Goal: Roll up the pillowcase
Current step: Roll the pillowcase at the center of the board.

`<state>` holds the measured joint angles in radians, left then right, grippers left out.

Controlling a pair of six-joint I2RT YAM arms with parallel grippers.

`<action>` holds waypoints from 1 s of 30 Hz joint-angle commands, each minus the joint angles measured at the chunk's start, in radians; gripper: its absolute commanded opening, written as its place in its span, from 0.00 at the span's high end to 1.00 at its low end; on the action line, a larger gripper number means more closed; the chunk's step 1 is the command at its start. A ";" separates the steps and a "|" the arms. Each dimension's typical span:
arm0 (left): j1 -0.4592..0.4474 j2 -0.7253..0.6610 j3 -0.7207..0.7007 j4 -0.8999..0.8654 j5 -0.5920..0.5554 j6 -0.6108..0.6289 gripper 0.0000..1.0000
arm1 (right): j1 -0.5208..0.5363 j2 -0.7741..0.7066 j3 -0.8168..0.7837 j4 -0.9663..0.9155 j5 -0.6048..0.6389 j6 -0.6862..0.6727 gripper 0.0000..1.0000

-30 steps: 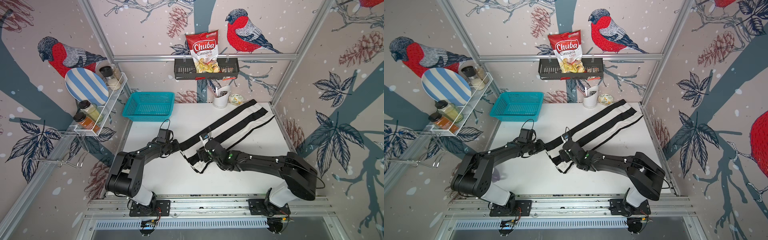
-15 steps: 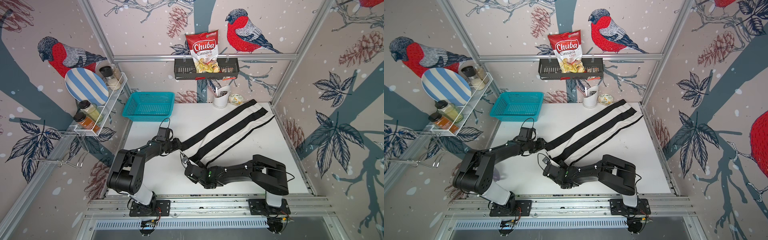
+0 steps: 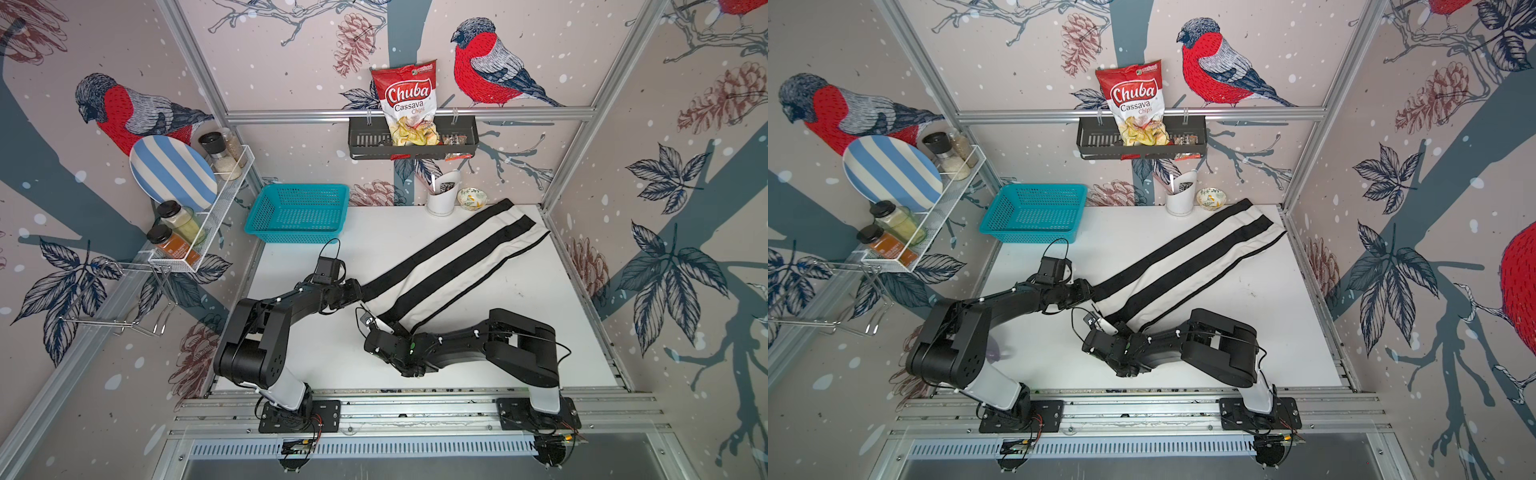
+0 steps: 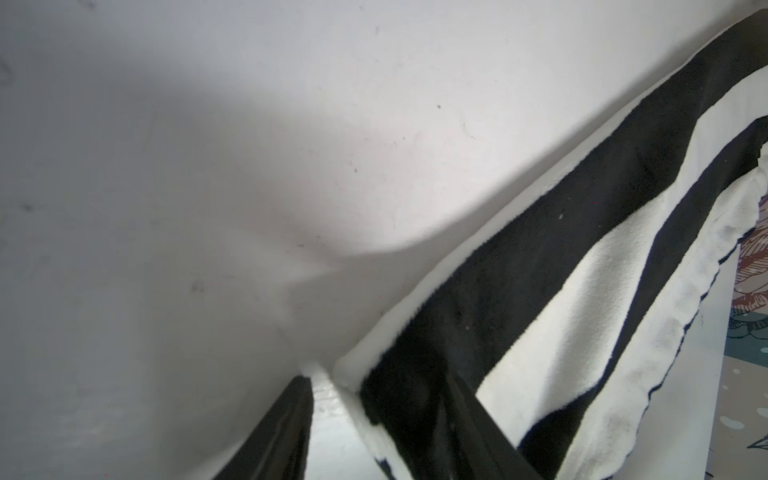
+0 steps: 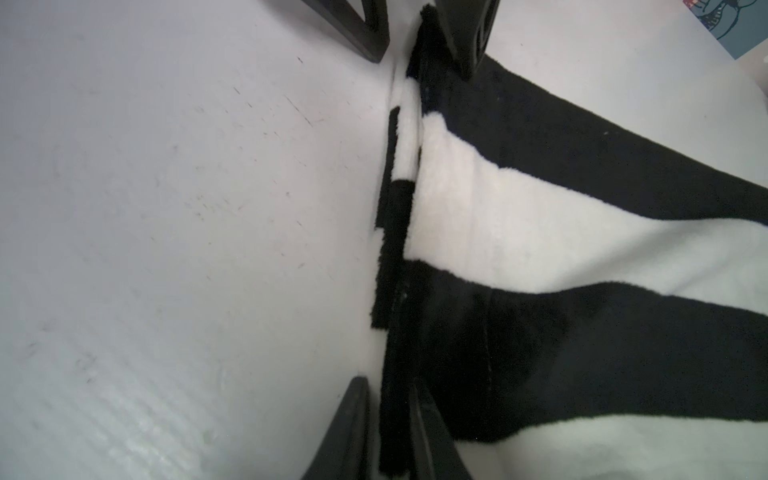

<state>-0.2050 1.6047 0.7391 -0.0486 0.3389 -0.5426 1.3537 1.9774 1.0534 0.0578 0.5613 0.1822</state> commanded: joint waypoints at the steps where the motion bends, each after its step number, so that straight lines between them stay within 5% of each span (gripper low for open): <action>1: 0.003 0.031 0.016 -0.017 -0.012 0.014 0.57 | 0.002 0.006 0.003 -0.061 -0.055 -0.012 0.88; 3: 0.003 0.050 0.028 0.000 -0.008 0.007 0.71 | 0.004 0.006 0.010 -0.064 -0.067 -0.017 0.98; 7: 0.004 0.065 0.055 0.002 -0.023 0.004 1.00 | 0.013 -0.003 0.029 -0.071 -0.097 -0.017 1.00; 21: 0.019 -0.070 0.175 -0.139 0.000 -0.058 1.00 | -0.036 -0.152 0.048 -0.071 -0.254 0.097 1.00; 30: -0.022 -0.003 0.253 -0.073 0.069 -0.163 1.00 | -0.130 -0.265 -0.045 -0.057 -0.257 0.135 1.00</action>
<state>-0.2134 1.5822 0.9771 -0.1864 0.3908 -0.6575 1.2404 1.7378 1.0267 0.0074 0.3077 0.2913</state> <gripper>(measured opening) 0.056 0.065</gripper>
